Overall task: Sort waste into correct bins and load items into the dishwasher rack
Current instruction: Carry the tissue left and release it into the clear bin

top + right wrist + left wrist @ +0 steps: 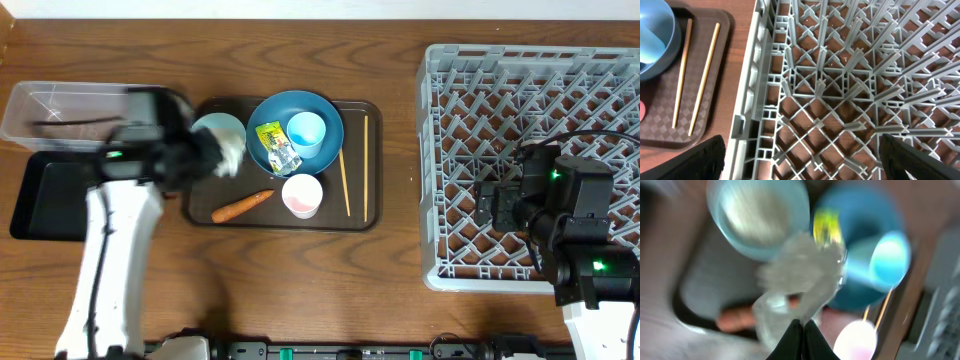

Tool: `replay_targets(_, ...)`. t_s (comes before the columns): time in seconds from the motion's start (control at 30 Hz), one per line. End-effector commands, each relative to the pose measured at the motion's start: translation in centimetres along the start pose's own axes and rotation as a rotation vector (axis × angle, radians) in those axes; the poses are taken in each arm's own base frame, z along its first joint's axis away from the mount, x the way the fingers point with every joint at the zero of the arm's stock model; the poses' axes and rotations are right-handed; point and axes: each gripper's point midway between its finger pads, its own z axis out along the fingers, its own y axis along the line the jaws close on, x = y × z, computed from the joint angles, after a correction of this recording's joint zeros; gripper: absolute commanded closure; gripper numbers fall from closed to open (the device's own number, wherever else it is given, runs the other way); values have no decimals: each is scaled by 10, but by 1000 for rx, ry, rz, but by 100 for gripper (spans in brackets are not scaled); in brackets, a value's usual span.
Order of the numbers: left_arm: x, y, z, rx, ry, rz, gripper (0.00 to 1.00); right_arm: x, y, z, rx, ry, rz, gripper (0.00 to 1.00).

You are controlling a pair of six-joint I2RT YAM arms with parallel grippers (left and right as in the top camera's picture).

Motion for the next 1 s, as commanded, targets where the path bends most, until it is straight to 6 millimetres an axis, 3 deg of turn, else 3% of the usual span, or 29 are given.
replay_targets(0.0,-35,20,-13,-23,-104,-3,94,-7,3,-5,-11,-21,8,2)
replay_targets(0.13,-87,43,-22,-21,-276,-47,94,-7,3,-5,-11,-21,8,2)
replay_targets(0.23,-115,59,-17,-23,-353,-64,94,-7,3,-5,-11,-21,8,2)
replay_targets(0.47,-148,90,39,-38,-372,-87,93,-7,3,-5,-11,-22,8,2)
replay_targets(0.57,-157,100,58,-39,-385,-90,83,-7,3,-5,-11,-21,8,2)
replay_targets(0.63,-163,104,59,-38,-403,-90,61,-7,3,-5,-11,-21,8,2)
replay_targets(0.73,-172,103,51,-30,-446,-81,46,-7,3,-5,-11,-22,8,2)
replay_targets(0.83,-175,94,40,-1,-466,-68,44,-8,3,-5,-11,-25,8,2)
replay_targets(0.97,-150,44,33,164,-371,-8,44,-8,3,-5,-11,-25,8,2)
